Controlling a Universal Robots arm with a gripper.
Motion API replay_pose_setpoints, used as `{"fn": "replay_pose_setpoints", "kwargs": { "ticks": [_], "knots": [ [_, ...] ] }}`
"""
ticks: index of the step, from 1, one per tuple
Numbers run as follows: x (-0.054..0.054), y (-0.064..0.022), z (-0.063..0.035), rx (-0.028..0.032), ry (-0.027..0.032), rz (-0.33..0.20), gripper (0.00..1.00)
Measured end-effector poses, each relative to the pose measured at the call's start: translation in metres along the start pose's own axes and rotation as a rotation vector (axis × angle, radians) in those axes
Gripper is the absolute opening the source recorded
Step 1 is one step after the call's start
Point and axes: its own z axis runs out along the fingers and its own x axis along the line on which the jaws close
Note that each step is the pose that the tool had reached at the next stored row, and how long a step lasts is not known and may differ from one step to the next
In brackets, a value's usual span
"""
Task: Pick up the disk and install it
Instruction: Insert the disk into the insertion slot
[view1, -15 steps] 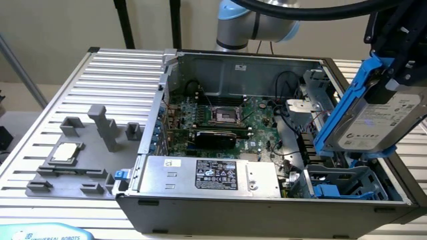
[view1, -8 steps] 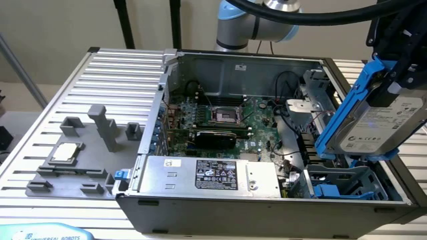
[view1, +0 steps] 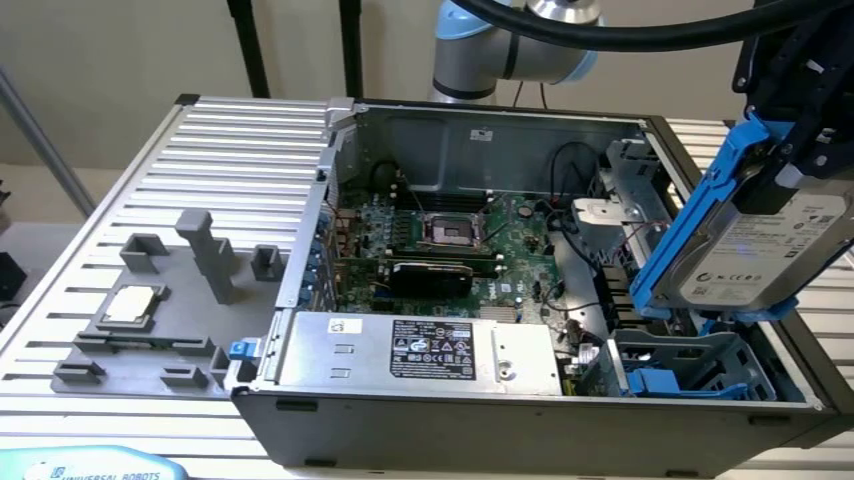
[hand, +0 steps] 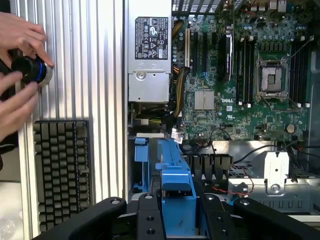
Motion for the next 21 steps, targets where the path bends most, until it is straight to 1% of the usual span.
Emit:
{"fn": "replay_pose_setpoints", "kwargs": {
  "ticks": [7, 11, 13, 21],
  "knots": [
    [0.000, -0.0003, 0.0000, 0.0000, 0.0000, 0.000, 0.33],
    [0.001, -0.0041, 0.0000, 0.0000, 0.0005, 0.003, 0.33],
    [0.003, -0.0047, 0.0009, 0.0001, 0.0002, 0.007, 0.33],
    [0.007, -0.0048, 0.0147, 0.0001, 0.0003, 0.013, 0.33]
  ]
}}
